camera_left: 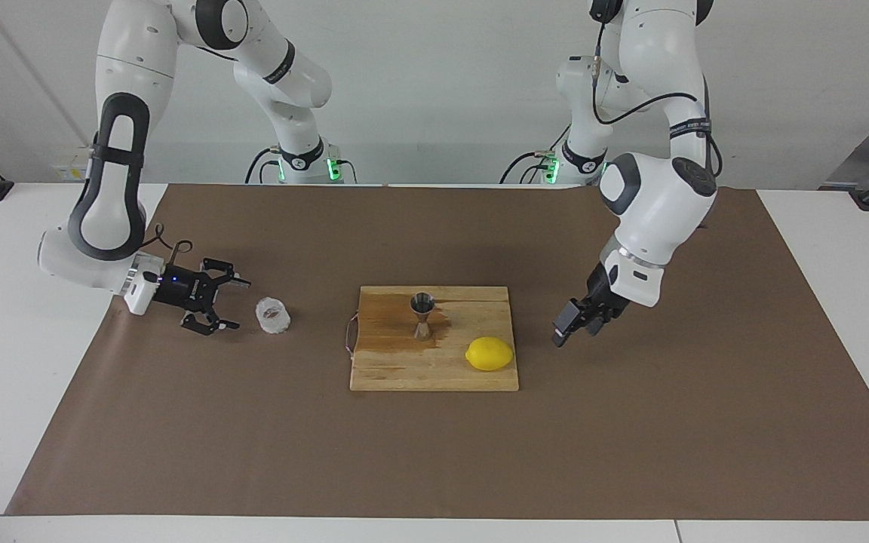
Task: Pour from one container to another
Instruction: 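Retract the left gripper while the right gripper reaches the white cup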
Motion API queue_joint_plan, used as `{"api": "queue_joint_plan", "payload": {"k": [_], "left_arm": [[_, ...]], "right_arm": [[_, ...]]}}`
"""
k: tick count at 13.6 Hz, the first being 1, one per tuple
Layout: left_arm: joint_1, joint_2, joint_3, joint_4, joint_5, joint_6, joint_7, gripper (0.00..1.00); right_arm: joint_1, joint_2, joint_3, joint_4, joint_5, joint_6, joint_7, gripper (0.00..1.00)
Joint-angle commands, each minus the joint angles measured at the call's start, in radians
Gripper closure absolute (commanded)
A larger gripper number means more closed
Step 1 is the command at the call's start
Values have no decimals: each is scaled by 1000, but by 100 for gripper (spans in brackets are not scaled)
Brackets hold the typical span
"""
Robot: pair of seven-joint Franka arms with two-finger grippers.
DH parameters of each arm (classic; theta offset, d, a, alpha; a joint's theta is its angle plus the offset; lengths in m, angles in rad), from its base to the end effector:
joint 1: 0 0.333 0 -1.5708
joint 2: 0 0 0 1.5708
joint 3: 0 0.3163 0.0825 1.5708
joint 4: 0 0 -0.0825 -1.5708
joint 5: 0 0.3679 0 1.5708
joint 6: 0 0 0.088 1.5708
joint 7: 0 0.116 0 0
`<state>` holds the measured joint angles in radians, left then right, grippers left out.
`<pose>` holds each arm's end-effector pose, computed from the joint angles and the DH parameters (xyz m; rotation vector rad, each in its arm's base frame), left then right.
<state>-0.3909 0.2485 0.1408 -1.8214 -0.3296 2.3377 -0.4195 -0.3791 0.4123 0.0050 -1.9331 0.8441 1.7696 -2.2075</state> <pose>0.6130 -0.1703 0.4293 2.7770 0.5019 0.2545 0.5441 -0.1364 0.2694 -1.7722 -1.4959 -0.7184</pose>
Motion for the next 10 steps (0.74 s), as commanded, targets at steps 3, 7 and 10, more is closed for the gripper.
{"api": "queue_joint_plan", "payload": {"k": [3, 7, 10], "left_arm": [[76, -78, 3, 5, 207, -138, 137, 0], [184, -138, 3, 30, 264, -247, 316, 0], [205, -140, 3, 114, 265, -351, 364, 0]], "right_arm": [[28, -23, 10, -76, 92, 33, -67, 0], [69, -26, 13, -116, 145, 105, -104, 0], [88, -18, 13, -142, 208, 129, -145, 0]]}}
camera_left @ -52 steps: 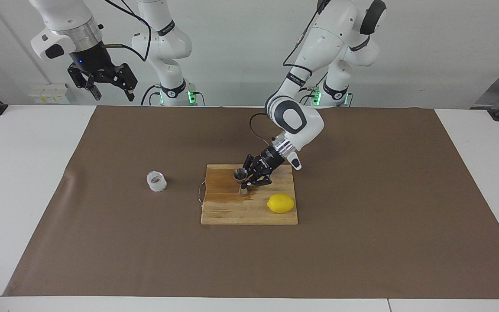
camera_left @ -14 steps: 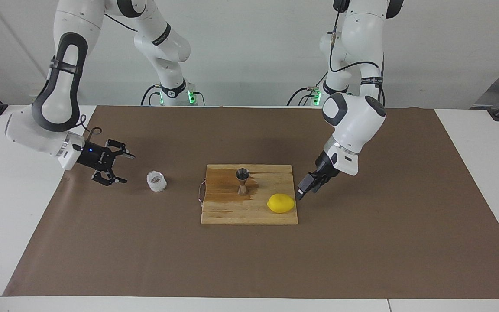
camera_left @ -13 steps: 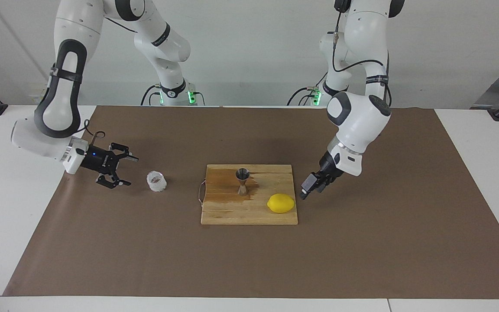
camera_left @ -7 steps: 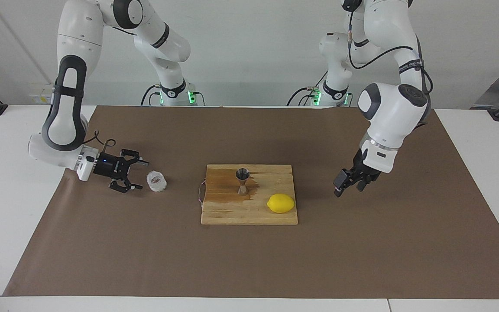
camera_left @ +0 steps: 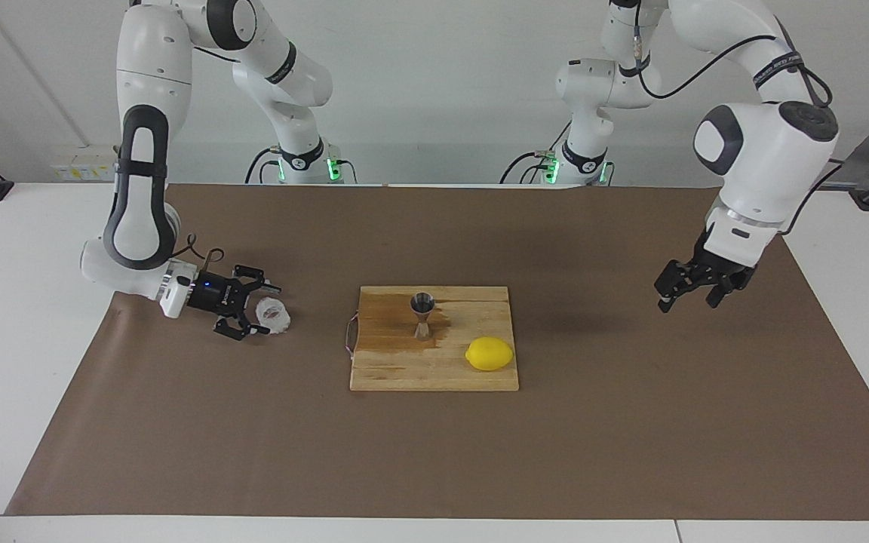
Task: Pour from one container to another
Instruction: 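Retract the left gripper while the right gripper reaches the white cup, then grasp the white cup with the right gripper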
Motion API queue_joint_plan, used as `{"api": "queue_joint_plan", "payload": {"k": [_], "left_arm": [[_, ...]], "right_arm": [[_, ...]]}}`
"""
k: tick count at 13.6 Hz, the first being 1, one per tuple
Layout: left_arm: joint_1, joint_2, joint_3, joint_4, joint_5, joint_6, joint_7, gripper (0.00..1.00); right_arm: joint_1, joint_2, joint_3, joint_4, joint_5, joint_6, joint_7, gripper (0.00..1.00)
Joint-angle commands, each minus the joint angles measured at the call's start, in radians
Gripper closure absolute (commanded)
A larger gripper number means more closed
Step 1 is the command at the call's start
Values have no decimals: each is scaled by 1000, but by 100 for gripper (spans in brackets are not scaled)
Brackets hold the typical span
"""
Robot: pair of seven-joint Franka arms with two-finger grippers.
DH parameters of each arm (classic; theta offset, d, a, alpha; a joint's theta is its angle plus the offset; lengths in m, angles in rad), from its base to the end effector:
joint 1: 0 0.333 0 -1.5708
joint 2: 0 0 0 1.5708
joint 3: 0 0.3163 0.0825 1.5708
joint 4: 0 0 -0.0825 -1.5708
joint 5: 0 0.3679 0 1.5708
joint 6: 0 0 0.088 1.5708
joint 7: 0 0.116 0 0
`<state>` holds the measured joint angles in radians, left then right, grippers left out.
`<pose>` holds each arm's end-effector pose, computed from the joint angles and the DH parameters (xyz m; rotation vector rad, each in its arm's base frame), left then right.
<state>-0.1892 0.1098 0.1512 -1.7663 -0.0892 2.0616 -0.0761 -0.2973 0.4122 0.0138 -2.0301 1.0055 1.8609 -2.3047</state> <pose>0.5993 -0.0317 0.5095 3.0505 0.1073 0.2799 0.5413 -0.0822 0.2422 -1.7311 -1.4738 -0.8307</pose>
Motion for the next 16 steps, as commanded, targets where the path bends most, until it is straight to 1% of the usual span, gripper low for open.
{"api": "queue_joint_plan", "payload": {"k": [1, 4, 5, 6, 7, 8, 9, 10, 11, 12, 14, 16], "left_arm": [[2, -2, -5, 77, 25, -101, 19, 0], [7, -15, -10, 137, 26, -190, 19, 0], [11, -19, -18, 145, 26, -214, 18, 0], [23, -39, -22, 148, 25, -247, 19, 0], [30, -53, -27, 148, 26, -285, 16, 0], [42, -70, -45, 148, 26, -310, 16, 0], [75, -90, -85, 146, 26, -334, 15, 0], [108, -96, -126, 143, 26, -365, 12, 0], [117, -99, -143, 142, 26, -389, 7, 0], [117, -119, -145, 133, 26, -415, 6, 0], [117, -146, -147, 105, 26, -446, -16, 0], [119, -148, -153, 97, 26, -451, -40, 0]], "right_arm": [[6, -19, 5, -64, 50, 55, -53, 0], [6, -21, 5, -70, 51, 58, -61, 0], [6, -21, 5, -70, 51, 60, -64, 0], [6, -21, 5, -70, 51, 60, -70, 0], [6, -21, 5, -68, 51, 60, -76, 17], [6, -21, 3, -68, 51, 61, -76, 49], [9, -21, 3, -65, 51, 61, -76, 78], [9, -19, 3, -61, 51, 60, -75, 92], [12, -21, 5, -61, 50, 57, -71, 95], [12, -19, 6, -52, 50, 57, -68, 98], [35, -19, 6, -16, 50, 40, -44, 98], [70, -29, 8, -10, 48, 44, 20, 98]]}}
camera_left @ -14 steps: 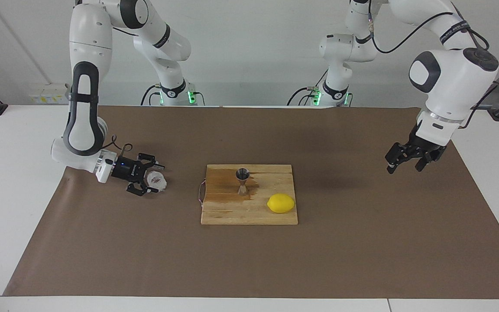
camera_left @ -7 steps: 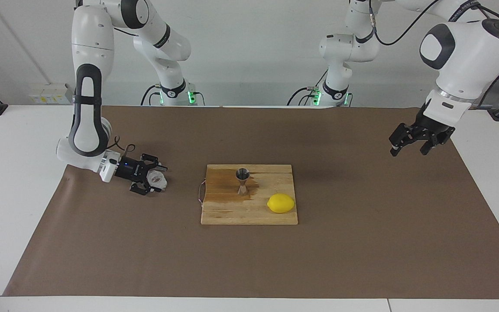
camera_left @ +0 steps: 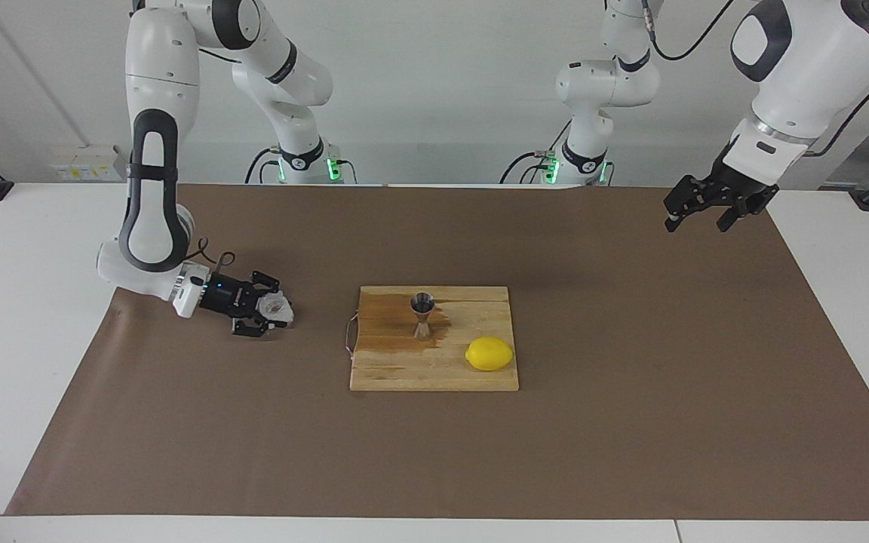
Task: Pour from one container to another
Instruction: 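Grasp the white cup with the right gripper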
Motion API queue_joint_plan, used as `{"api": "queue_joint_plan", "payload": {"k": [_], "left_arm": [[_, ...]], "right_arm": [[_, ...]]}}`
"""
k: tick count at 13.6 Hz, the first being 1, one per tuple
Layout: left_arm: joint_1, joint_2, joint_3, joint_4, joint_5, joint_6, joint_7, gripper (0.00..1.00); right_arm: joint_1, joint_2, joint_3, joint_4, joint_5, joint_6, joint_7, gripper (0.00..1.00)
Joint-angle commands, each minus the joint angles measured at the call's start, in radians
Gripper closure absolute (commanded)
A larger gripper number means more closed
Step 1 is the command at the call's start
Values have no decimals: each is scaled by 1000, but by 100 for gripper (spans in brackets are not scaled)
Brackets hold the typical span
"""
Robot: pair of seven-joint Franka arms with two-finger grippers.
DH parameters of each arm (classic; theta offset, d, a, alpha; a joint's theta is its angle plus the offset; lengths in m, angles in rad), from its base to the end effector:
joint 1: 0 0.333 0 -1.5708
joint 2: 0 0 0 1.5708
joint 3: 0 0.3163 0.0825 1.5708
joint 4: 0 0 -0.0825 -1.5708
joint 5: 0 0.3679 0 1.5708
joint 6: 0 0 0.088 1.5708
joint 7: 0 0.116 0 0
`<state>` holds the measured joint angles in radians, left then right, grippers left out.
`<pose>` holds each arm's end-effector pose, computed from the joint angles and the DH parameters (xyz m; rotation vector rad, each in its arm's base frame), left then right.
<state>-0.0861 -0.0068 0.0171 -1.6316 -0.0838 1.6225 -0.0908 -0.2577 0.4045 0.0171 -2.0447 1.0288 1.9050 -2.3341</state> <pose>0.5380 -0.0465 0.5966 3.0580 0.0401 -0.0137 0.5449 -0.0626 0.2414 -1.7221 -1.5220 -0.8474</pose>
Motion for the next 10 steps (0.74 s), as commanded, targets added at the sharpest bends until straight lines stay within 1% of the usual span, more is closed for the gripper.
{"api": "queue_joint_plan", "payload": {"k": [1, 2, 4, 6, 7, 8, 10], "left_arm": [[17, -32, -19, -34, 21, -30, -24, 0], [19, -33, -20, -34, 21, -38, -24, 0], [37, -53, -38, -46, 21, -65, -24, 0], [45, -56, -43, -50, 21, -67, -23, 0], [54, -59, -46, -50, 21, -69, -20, 0], [74, -67, -71, -53, 21, -73, -21, 0], [89, -73, -92, -66, 21, -63, -24, 0]], "right_arm": [[64, -47, 3, 6, 16, 12, 100, 98], [95, -70, 3, 11, 7, 17, 160, 98], [161, -124, 3, 12, -9, 78, 279, 98], [242, -177, 3, 20, -53, 123, 451, 98], [279, -196, 3, 24, -79, 144, 519, 98], [310, -207, 3, 27, -107, 178, 573, 98], [368, -219, 3, 38, -166, 245, 652, 98]]}}
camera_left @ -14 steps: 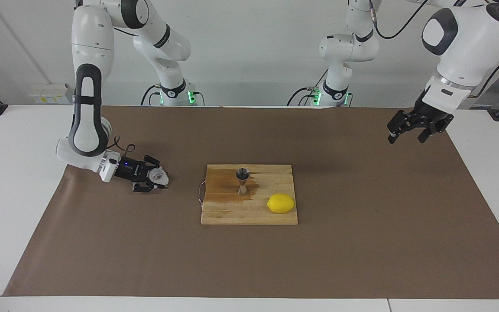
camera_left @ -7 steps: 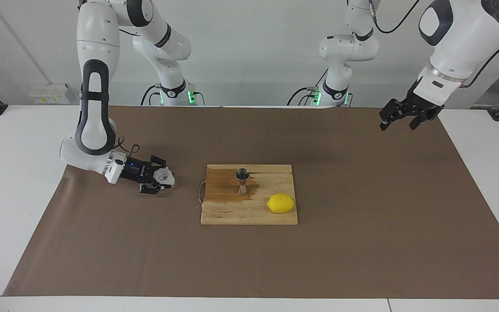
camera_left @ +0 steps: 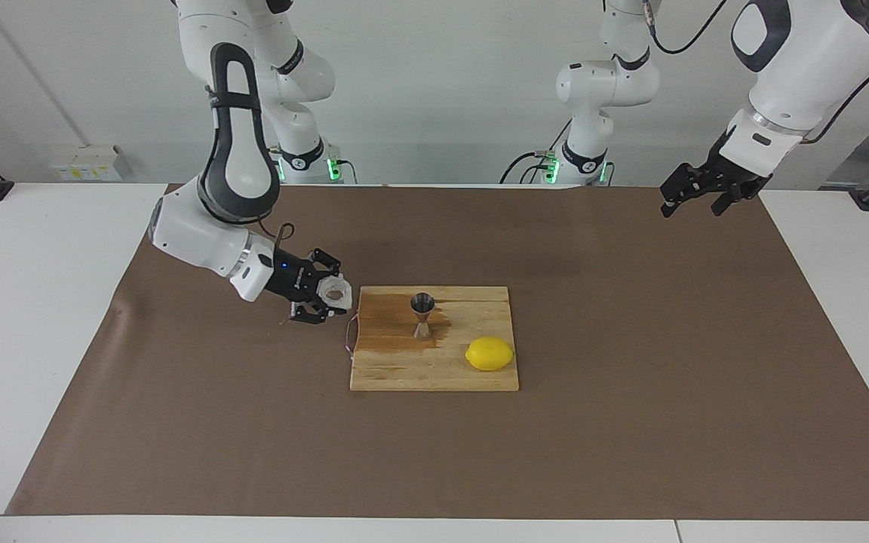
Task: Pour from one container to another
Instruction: 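Lift and carry the white cup over the metal cup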
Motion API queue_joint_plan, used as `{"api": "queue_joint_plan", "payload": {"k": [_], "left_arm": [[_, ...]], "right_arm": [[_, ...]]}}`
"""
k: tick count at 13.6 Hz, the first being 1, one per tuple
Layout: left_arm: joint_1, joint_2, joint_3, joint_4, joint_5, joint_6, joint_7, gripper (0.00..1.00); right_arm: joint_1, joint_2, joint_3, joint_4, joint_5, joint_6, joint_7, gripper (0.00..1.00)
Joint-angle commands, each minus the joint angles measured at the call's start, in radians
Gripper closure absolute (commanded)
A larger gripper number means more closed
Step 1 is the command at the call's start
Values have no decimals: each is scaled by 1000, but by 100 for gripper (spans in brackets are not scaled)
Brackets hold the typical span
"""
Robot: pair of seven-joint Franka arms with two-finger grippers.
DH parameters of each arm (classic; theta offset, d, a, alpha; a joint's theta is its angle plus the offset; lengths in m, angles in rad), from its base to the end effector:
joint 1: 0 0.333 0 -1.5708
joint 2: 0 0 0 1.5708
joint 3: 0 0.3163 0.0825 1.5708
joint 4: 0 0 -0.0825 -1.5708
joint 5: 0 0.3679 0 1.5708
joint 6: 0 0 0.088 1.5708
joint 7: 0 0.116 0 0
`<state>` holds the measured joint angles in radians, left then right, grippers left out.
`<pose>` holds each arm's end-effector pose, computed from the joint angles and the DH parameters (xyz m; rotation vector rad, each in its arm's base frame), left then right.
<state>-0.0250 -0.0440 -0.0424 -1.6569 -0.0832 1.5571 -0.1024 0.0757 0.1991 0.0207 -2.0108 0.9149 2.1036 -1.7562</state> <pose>0.5191 -0.0453 0.5992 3.0633 0.0556 -0.0958 0.5691 0.0986 0.3663 -1.9605 -1.5211 -0.6430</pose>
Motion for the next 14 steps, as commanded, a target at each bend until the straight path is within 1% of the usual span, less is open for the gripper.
{"api": "queue_joint_plan", "payload": {"k": [1, 3, 4, 7, 10, 14], "left_arm": [[28, -36, -33, -40, 20, 8, -7, 0], [22, -27, -33, -31, 57, 32, 0, 0], [20, -23, -33, -26, 75, 40, 15, 0], [28, -22, -33, -27, 74, 61, 21, 0], [28, -14, -33, -15, 76, 90, 30, 0], [27, -2, -30, 8, 66, 87, 32, 0]], "right_arm": [[58, -20, -1, 9, -86, 67, 124, 98], [98, -23, 1, 32, -160, 104, 210, 98], [125, -20, 1, 35, -174, 130, 237, 98], [197, -17, 1, 33, -220, 231, 283, 98], [231, -15, 1, 33, -283, 254, 336, 98], [256, -10, 1, 35, -375, 297, 408, 98]]}}
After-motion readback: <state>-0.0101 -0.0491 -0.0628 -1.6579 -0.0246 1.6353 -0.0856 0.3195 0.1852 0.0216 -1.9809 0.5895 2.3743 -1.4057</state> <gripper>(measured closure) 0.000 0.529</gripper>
